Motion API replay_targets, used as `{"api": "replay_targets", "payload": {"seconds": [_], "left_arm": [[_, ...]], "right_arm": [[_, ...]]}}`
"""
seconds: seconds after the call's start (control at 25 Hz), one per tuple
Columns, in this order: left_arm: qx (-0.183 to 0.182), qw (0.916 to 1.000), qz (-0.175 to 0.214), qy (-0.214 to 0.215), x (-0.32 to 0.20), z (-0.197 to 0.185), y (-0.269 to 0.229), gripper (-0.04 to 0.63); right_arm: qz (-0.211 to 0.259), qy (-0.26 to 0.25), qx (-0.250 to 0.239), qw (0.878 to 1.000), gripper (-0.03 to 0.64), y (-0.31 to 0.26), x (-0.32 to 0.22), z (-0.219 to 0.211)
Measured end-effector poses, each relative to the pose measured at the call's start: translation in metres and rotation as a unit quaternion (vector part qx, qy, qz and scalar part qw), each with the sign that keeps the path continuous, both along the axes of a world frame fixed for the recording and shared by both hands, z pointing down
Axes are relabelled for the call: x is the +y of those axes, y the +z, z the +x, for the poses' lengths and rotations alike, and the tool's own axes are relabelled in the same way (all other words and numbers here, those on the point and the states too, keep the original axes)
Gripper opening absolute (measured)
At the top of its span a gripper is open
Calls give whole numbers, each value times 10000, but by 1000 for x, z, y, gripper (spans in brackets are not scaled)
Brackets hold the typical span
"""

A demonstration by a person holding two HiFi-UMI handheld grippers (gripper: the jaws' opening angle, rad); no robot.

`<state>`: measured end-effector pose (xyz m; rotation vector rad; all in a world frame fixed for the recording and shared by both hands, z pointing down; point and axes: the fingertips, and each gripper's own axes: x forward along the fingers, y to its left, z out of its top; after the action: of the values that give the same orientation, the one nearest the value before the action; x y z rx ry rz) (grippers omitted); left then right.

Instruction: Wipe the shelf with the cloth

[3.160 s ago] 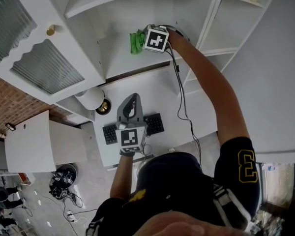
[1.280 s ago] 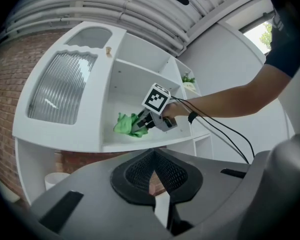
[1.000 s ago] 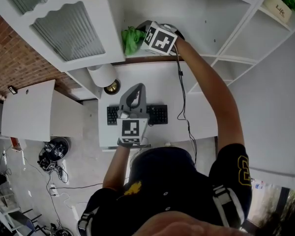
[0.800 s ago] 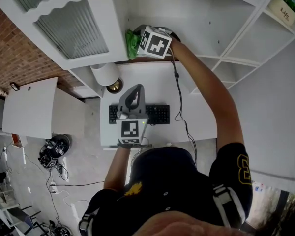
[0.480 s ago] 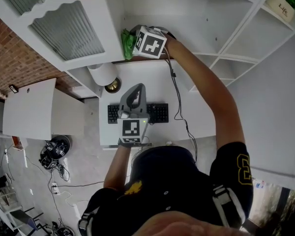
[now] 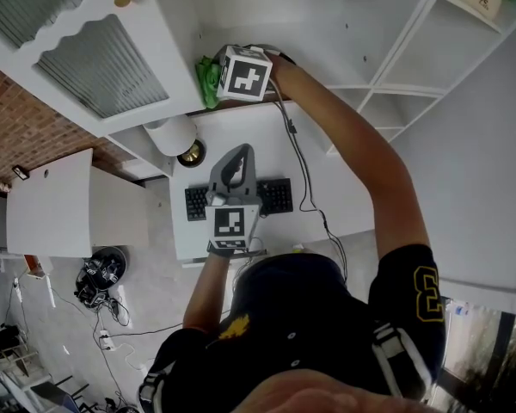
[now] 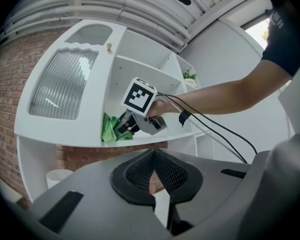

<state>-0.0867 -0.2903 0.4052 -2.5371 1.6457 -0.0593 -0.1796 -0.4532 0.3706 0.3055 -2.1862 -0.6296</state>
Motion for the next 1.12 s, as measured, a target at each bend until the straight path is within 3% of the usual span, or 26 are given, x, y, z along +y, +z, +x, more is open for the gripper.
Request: {"api": "replay_targets", "payload": {"seconds": [0.6,1.12], "left_arm": [[-57,9996,-12,279,-6,13,2,18],[-39,9974,2,722,-7,49,1,18]], "right_arm": [[-89,273,39,9996,86,3,-7,30],[-72,698,28,9975,86,-1,-16,86]]}}
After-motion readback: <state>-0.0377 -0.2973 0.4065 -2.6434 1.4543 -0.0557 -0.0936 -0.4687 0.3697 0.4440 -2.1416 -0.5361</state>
